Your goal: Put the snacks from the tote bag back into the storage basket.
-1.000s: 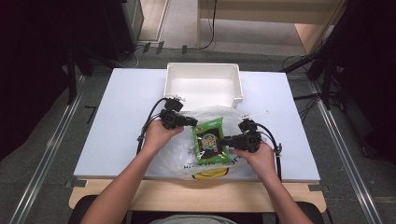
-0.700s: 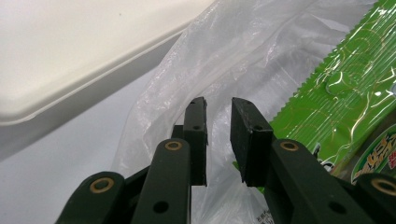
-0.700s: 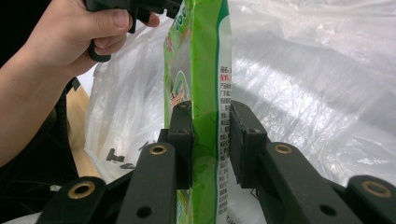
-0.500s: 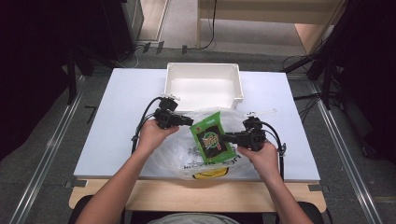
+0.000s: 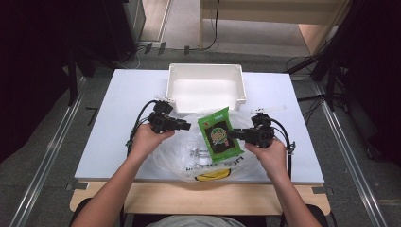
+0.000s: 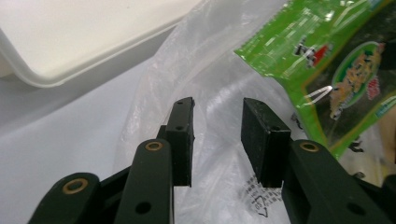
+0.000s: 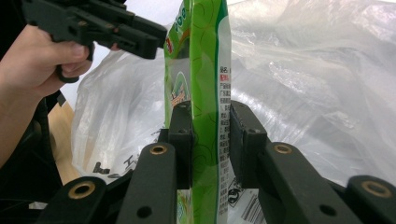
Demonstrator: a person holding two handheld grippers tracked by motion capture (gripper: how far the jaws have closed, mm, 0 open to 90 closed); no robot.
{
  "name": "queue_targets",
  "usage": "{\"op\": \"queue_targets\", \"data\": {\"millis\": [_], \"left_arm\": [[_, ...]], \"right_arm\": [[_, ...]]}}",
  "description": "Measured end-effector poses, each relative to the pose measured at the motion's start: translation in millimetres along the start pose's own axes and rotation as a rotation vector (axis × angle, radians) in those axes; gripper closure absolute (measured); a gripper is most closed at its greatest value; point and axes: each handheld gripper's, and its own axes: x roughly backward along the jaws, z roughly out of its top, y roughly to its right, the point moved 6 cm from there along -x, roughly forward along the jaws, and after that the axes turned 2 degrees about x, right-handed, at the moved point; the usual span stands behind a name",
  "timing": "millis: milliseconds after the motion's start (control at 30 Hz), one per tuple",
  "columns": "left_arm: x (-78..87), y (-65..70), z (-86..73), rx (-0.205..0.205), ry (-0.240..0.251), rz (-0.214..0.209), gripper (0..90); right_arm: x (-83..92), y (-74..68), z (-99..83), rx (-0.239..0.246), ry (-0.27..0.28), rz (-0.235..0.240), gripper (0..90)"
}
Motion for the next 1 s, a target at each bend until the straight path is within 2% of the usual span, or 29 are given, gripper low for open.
{"op": "queue_targets", "data": {"millis": [67, 233, 333, 733, 1000], "left_arm": [[1.9, 2.7, -0.8, -0.001, 0.011, -0.007, 62.3], [3.8, 7.6, -4.3, -0.009, 0.0, -0.016, 56.3], [4.9, 10.3, -8.4, -0.014, -0.015, -0.024, 54.8], [8.8, 12.8, -16.4, -0.009, -0.007, -0.03, 51.0], [9.8, 12.4, -19.0, -0.008, 0.001, -0.028, 48.2]], "right_arm": [[0.2, 1.0, 1.3, -0.003, 0.001, -0.001, 74.5], [-2.5, 3.5, 6.3, 0.002, -0.015, -0.013, 74.4], [-3.3, 3.1, 10.1, 0.011, -0.021, -0.017, 74.4], [-6.8, 6.0, 29.2, 0.039, -0.051, -0.061, 74.4], [-12.0, 4.6, 40.2, 0.048, -0.048, -0.052, 74.4]]}}
